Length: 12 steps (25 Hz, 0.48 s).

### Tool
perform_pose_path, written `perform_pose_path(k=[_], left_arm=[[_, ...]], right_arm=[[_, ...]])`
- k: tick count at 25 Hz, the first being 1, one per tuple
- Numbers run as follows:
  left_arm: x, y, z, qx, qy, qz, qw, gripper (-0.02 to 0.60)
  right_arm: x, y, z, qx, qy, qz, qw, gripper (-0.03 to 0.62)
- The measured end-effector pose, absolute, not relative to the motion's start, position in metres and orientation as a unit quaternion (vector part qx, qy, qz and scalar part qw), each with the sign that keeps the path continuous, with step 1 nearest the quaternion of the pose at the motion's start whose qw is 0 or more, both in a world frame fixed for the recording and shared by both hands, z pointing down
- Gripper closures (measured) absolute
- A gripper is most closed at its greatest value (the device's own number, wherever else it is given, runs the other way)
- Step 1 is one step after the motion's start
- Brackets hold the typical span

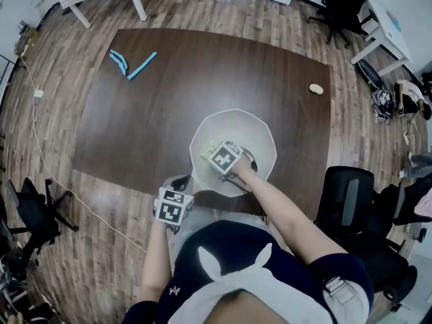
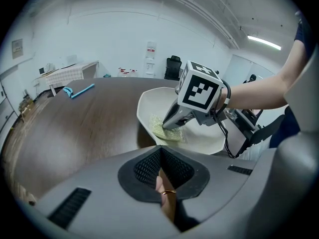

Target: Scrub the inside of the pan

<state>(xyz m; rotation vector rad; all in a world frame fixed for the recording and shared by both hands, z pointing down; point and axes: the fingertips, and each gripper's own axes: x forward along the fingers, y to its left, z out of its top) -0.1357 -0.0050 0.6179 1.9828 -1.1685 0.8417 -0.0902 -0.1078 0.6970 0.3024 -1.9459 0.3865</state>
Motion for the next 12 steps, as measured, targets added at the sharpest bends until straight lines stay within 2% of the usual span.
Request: perform_pose_path(k=[12], left_arm=[[-0.141, -0.013, 0.620, 0.759, -0.456, 0.320, 0.338, 0.578]], right_arm=[[-0.089, -0.139, 0.696, 0.145, -0.825, 0.105, 0.535, 0.563]])
